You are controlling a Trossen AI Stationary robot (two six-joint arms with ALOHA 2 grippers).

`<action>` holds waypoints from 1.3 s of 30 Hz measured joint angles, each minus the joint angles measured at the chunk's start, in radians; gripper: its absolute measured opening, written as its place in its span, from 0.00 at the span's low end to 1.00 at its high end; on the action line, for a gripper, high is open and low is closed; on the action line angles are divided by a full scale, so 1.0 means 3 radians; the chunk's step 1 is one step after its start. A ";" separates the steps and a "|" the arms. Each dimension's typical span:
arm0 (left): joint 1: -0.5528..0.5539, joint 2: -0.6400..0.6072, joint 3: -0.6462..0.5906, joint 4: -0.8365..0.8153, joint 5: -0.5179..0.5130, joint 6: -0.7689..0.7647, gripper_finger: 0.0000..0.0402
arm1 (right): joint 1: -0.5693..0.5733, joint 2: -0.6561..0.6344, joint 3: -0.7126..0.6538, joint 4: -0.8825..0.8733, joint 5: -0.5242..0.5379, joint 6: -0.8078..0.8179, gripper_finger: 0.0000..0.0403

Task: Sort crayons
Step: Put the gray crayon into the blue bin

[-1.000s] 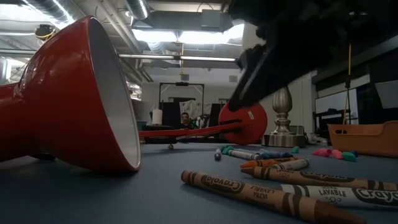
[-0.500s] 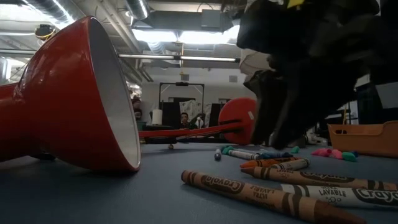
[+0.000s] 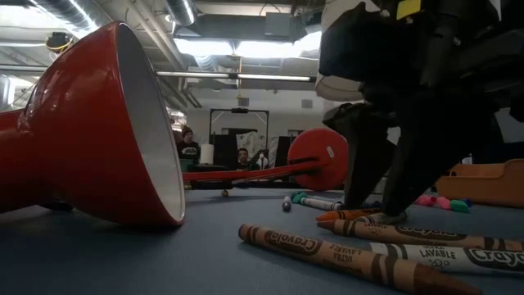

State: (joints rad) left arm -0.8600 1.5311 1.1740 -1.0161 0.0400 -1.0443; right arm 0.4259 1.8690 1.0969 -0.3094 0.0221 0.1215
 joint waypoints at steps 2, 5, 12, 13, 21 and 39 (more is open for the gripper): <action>0.0001 0.0000 0.0000 0.0000 -0.0041 0.0000 0.33 | 0.0000 0.0000 0.0000 0.0000 -0.0025 0.0000 0.49; 0.0001 0.0000 0.0000 0.0001 -0.0081 0.0000 0.33 | 0.0000 0.0000 0.0000 0.0043 -0.0026 -0.0061 0.49; 0.0001 0.0000 0.0000 0.0011 -0.0082 0.0000 0.33 | 0.0000 0.0000 0.0000 0.0105 -0.0134 -0.0238 0.49; 0.0001 0.0000 0.0000 0.0024 -0.0081 0.0000 0.33 | 0.0000 0.0000 0.0000 0.0105 -0.0166 -0.0254 0.49; 0.0001 0.0000 0.0000 0.0101 -0.0084 0.0000 0.33 | 0.0071 0.0000 0.0000 0.0102 -0.0314 -0.0336 0.49; 0.0005 0.0000 0.0000 0.0138 -0.0151 0.0001 0.33 | 0.0084 0.0124 0.0010 -0.0013 -0.0193 -0.0373 0.48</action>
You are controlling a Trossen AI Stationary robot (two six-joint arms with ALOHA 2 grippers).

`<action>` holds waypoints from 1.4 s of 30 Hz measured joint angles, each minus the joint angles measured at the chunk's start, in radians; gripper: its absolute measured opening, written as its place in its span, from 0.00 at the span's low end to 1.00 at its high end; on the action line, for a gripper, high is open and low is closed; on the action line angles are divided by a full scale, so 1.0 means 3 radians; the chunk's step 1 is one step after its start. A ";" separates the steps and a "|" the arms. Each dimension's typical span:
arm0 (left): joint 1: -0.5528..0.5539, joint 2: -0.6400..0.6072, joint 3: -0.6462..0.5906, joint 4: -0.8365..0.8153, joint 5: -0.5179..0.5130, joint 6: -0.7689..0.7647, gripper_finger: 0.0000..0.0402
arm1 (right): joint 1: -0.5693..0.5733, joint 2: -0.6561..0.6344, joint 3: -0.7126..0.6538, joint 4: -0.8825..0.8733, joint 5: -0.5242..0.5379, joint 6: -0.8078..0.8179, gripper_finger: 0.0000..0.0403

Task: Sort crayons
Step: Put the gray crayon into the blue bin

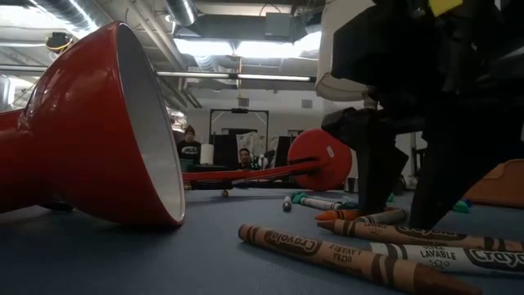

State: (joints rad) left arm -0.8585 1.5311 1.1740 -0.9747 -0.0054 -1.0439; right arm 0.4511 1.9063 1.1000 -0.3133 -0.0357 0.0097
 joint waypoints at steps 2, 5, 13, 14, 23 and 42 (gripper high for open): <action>0.0003 0.0000 0.0000 0.0001 -0.0101 0.0000 0.33 | 0.0000 -0.0001 0.0001 0.0000 0.0001 0.0000 0.46; 0.0003 0.0000 0.0000 0.0002 -0.0329 0.0022 0.33 | 0.0000 -0.0001 0.0000 0.0004 0.0001 -0.0001 0.39; 0.0003 0.0000 0.0000 0.0001 -0.1084 0.0024 0.33 | 0.0004 0.0003 -0.0001 0.0005 0.0003 -0.0002 0.17; 0.0003 0.0000 0.0000 0.0002 -0.1166 0.0024 0.33 | 0.0004 0.0003 -0.0003 0.0005 0.0027 -0.0002 0.15; 0.0029 0.0000 0.0000 0.0002 -0.1811 0.0025 0.33 | 0.0006 0.0003 -0.0006 0.0019 0.0125 0.0021 0.04; 0.0500 0.0000 0.0000 0.0933 -0.1965 0.1392 0.33 | -0.0002 0.0007 0.0906 -0.0296 0.1123 -0.0153 0.05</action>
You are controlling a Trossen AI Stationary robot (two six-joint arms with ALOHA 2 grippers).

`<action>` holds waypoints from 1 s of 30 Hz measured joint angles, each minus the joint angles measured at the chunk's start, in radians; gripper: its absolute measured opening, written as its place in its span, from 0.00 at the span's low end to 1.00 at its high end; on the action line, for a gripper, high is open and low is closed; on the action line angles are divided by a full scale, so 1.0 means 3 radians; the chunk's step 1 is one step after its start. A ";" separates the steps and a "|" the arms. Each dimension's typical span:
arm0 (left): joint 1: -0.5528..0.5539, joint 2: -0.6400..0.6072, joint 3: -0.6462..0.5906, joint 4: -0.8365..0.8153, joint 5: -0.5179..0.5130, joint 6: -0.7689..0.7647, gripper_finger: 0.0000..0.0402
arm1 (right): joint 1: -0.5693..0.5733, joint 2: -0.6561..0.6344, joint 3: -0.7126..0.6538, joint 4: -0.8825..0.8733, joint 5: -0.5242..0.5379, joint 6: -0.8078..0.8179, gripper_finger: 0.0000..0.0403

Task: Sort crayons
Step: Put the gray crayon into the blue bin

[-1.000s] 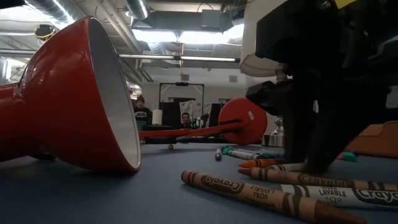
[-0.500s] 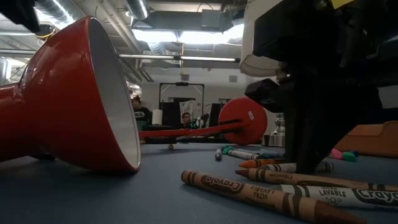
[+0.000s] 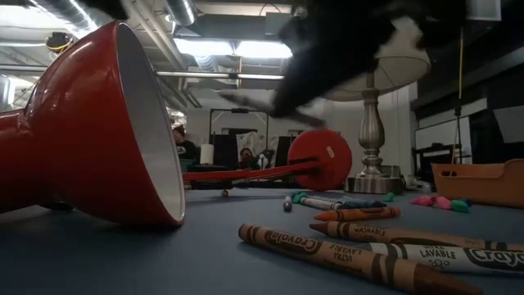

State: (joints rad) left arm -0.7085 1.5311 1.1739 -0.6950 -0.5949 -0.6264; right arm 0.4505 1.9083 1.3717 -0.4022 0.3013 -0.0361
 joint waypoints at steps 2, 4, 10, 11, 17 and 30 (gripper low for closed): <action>0.0049 0.0000 0.0000 0.0109 0.0000 0.0181 0.33 | 0.0000 0.0000 0.0095 0.0018 0.0174 -0.0072 0.04; 0.0098 0.0000 0.0000 0.0199 0.0002 0.0338 0.33 | -0.0001 -0.0001 0.0181 0.0031 0.0351 -0.0086 0.04; 0.0251 0.0000 -0.0001 0.0452 0.0005 0.0706 0.33 | -0.0001 -0.0006 0.0394 0.0048 0.0600 -0.0086 0.04; 0.0278 0.0000 0.0000 0.0487 0.0005 0.0757 0.33 | -0.0001 -0.0006 0.0414 0.0070 0.0599 -0.0086 0.04; 0.0407 0.0000 0.0000 0.0564 0.0030 0.0915 0.33 | 0.0001 -0.0006 0.0423 0.0432 0.0603 -0.0087 0.04; 0.0443 0.0000 -0.0001 0.0641 0.0058 0.0909 0.31 | 0.0001 -0.0011 0.0424 0.0582 0.0686 -0.0078 0.04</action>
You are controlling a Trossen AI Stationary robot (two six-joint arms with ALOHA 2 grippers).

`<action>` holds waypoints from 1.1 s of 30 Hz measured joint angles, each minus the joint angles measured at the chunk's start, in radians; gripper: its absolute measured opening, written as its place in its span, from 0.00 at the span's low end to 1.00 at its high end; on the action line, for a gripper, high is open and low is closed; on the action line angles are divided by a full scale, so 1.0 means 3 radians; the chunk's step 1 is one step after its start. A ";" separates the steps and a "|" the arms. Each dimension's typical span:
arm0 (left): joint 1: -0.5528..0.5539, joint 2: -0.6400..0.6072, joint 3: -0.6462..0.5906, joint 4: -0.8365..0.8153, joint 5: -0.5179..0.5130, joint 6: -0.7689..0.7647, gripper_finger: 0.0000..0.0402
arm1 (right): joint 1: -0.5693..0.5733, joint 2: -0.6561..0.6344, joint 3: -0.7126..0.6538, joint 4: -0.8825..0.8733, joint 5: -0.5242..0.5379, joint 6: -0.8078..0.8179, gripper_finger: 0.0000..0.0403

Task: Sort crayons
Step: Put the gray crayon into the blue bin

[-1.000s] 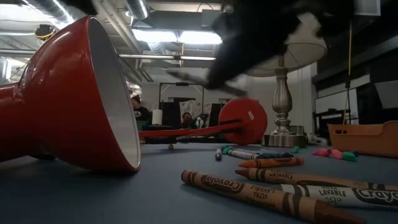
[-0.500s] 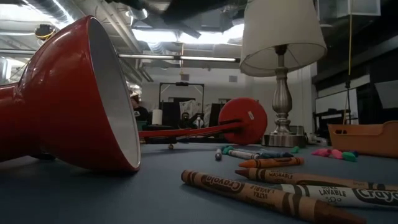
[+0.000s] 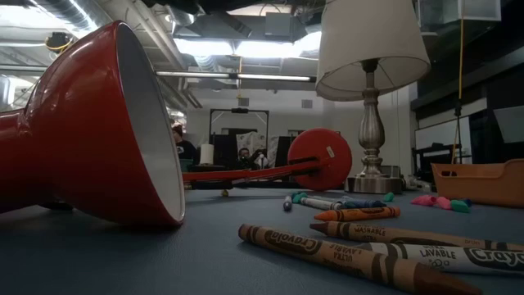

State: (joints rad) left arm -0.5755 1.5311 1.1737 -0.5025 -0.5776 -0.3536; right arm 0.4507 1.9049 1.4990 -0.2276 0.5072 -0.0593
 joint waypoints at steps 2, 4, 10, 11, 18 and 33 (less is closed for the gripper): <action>0.0001 0.0000 0.0000 0.0001 0.0001 -0.0001 0.29 | 0.0000 0.0000 0.0000 0.0001 0.0004 0.0002 0.04; 0.0001 0.0000 0.0000 0.0001 0.0000 -0.0004 0.26 | 0.0000 0.0000 0.0000 0.0000 0.0004 0.0003 0.04; 0.0000 0.0000 0.0000 0.0001 0.0000 -0.0006 0.15 | 0.0000 0.0000 0.0000 -0.0027 0.0004 0.0005 0.04; 0.0000 0.0000 0.0001 0.0001 0.0000 -0.0006 0.13 | 0.0000 0.0000 0.0000 -0.0027 0.0004 0.0005 0.04; 0.0000 0.0000 0.0001 -0.0005 -0.0009 -0.0007 0.02 | 0.0001 0.0000 0.0000 -0.0028 -0.0002 0.0014 0.05; 0.0135 -0.0022 0.0000 -0.0433 0.0002 0.0079 0.03 | 0.0004 0.0000 0.0001 -0.0086 -0.0008 0.0006 0.37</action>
State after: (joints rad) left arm -0.5350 1.5246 1.1737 -0.6325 -0.5770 -0.3298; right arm 0.4520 1.9049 1.4992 -0.2533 0.5049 -0.0574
